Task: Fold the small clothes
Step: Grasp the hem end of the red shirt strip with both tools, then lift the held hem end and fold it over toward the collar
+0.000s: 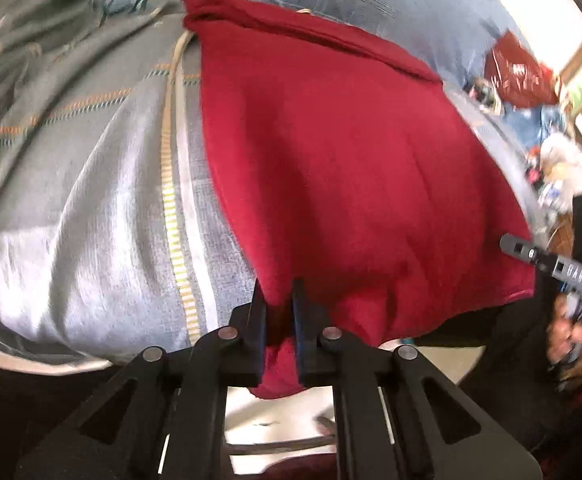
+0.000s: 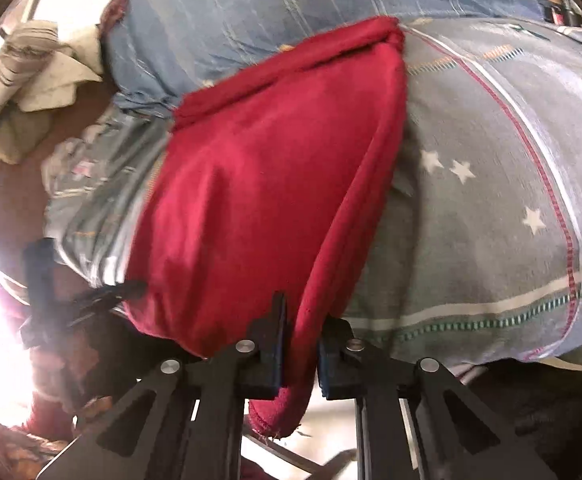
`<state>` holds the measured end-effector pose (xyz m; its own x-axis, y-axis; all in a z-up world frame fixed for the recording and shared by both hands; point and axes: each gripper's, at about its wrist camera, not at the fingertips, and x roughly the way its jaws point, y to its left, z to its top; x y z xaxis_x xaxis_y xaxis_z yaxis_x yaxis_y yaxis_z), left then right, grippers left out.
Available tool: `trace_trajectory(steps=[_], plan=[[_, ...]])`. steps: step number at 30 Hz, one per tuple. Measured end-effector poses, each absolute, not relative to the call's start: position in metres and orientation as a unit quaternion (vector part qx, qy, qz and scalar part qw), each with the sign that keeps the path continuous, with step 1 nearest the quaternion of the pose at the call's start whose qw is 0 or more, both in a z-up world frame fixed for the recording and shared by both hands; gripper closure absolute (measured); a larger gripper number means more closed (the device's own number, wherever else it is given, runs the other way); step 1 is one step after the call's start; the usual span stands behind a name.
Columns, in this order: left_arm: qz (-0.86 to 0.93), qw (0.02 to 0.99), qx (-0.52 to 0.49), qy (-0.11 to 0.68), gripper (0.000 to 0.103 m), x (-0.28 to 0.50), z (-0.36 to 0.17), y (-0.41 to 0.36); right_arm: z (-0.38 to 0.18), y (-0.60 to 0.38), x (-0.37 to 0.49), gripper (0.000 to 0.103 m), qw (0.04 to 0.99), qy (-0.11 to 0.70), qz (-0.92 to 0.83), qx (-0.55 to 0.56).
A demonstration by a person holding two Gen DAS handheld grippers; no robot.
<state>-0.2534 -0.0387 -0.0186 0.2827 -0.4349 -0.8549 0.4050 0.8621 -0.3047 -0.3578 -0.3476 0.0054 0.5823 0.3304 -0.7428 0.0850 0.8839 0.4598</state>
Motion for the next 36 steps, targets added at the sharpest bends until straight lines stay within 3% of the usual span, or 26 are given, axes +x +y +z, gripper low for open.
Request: trace_trajectory(steps=[9, 21, 36], plan=[[-0.271, 0.824, -0.031, 0.497, 0.095, -0.258, 0.015, -0.027, 0.025, -0.361, -0.364, 0.095, 0.867, 0.422, 0.100, 0.245], [-0.269, 0.872, -0.036, 0.408, 0.095, -0.221, 0.082, -0.039, 0.079, -0.385, -0.349, 0.095, 0.886, 0.300, 0.148, 0.321], [-0.221, 0.892, -0.003, 0.394, 0.095, -0.172, 0.083, -0.066, 0.105, -0.411, -0.296, 0.095, 0.902, 0.275, 0.132, 0.306]])
